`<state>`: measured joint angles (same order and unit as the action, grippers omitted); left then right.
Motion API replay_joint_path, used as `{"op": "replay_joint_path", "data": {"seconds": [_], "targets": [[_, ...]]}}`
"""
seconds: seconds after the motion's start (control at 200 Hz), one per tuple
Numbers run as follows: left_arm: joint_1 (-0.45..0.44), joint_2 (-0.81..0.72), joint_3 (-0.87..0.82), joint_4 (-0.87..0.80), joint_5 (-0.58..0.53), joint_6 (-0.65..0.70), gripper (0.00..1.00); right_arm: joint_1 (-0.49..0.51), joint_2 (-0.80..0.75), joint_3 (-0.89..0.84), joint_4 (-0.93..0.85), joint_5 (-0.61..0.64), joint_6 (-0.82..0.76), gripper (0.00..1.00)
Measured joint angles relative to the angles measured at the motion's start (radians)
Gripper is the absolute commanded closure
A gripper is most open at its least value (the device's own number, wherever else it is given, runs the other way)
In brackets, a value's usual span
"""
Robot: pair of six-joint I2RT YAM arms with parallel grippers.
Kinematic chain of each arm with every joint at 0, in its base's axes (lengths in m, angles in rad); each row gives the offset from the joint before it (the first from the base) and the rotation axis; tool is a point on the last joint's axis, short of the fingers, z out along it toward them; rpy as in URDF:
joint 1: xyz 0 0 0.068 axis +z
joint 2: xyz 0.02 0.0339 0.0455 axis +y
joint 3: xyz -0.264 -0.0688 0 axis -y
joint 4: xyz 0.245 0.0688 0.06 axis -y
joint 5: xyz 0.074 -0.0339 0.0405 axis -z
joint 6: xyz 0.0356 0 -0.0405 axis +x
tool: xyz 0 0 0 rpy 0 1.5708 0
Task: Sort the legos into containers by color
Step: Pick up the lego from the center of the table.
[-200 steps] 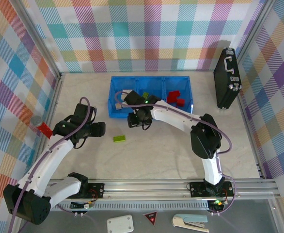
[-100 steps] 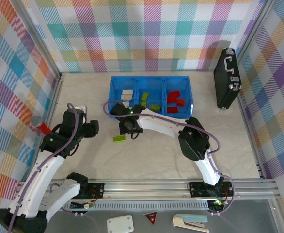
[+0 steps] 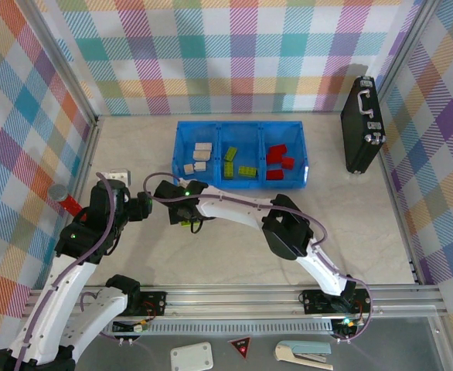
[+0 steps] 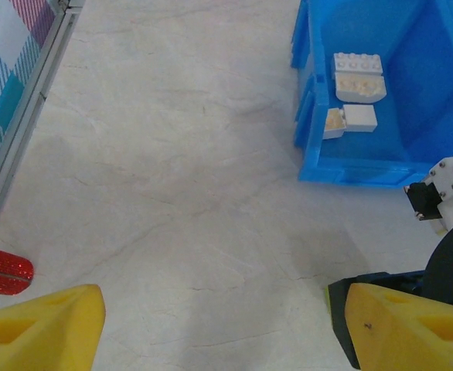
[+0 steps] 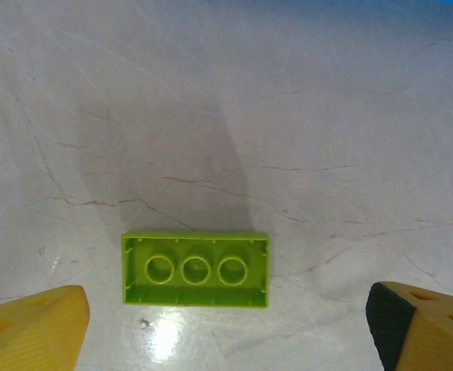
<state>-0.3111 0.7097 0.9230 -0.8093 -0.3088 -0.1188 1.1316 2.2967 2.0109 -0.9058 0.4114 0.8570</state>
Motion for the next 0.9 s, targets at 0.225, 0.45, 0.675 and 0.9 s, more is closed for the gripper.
{"op": "replay_joint_path", "data": {"seconds": [0.225, 0.45, 0.675, 0.9], "targets": [[0.000, 0.000, -0.003, 0.000, 0.000, 0.000, 0.18, 0.001, 0.063, 0.029, 0.013, 0.000, 0.000, 0.10], [0.000, -0.001, -0.003, 0.000, 0.000, 0.000, 0.18, 0.001, 0.103, 0.040, 0.027, -0.007, 0.008, 0.13], [0.000, -0.013, -0.003, 0.000, 0.000, 0.000, 0.18, 0.001, 0.122, 0.040, 0.030, -0.017, 0.019, 0.15], [0.000, -0.019, -0.003, 0.000, 0.000, 0.000, 0.17, 0.001, 0.122, 0.041, 0.029, -0.019, 0.021, 0.22]]}}
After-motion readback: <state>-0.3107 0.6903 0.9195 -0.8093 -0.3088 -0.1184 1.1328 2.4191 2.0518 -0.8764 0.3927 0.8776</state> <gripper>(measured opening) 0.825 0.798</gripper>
